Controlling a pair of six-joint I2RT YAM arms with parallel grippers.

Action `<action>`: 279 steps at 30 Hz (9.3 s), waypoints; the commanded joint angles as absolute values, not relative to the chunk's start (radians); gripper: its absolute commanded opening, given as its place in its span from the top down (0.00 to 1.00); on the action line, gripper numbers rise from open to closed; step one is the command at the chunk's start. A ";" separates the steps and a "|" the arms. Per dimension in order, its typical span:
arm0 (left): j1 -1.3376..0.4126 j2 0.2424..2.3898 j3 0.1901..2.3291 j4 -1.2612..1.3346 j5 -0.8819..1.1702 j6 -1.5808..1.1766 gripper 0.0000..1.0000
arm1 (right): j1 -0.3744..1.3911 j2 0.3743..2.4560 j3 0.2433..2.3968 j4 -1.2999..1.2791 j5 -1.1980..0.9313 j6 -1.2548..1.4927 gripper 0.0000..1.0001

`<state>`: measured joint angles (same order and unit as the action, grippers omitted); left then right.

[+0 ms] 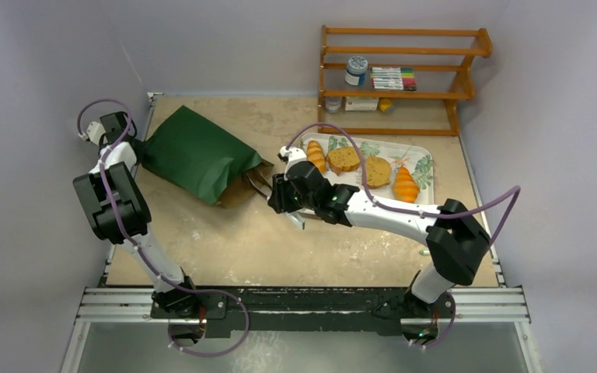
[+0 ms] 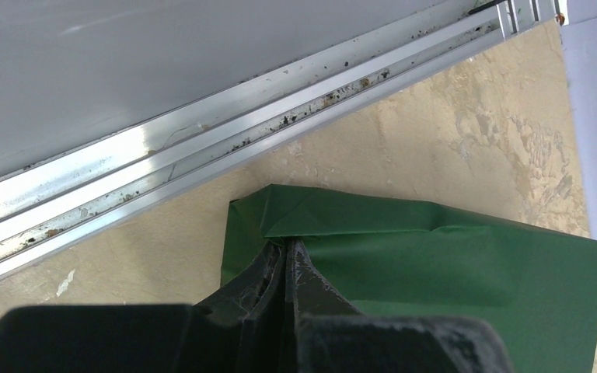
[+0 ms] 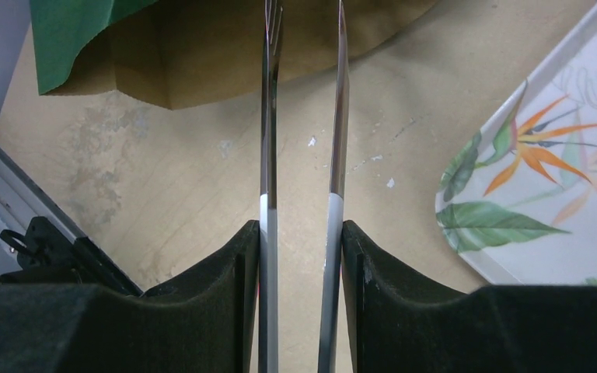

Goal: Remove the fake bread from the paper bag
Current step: Take out the fake bread from the paper bag, then place the fake bread in the container, then adjust the paper bag at the center of the board.

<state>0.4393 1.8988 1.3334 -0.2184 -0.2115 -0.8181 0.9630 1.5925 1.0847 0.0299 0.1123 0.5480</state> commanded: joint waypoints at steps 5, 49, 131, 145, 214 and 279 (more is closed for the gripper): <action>0.451 1.917 1.370 -0.184 -0.204 -0.803 1.00 | 0.988 1.598 1.146 0.132 0.063 0.533 0.59; 0.451 1.849 1.291 -0.164 -0.196 -0.820 1.00 | 1.048 2.019 1.510 0.048 0.119 0.602 0.53; 0.273 1.805 1.242 -0.242 -0.560 -1.106 1.00 | 0.995 1.255 1.069 -0.435 0.286 0.714 0.96; 0.274 1.819 1.241 -0.247 -0.540 -1.115 1.00 | 0.995 1.071 1.094 -0.698 0.479 0.915 0.97; 0.386 1.892 1.341 -0.223 -0.276 -0.879 1.00 | 1.011 0.733 0.643 -0.622 0.380 1.130 0.53; 0.485 1.844 1.310 -0.117 -0.164 -1.032 0.52 | 1.020 0.883 1.011 -0.653 0.333 0.851 0.60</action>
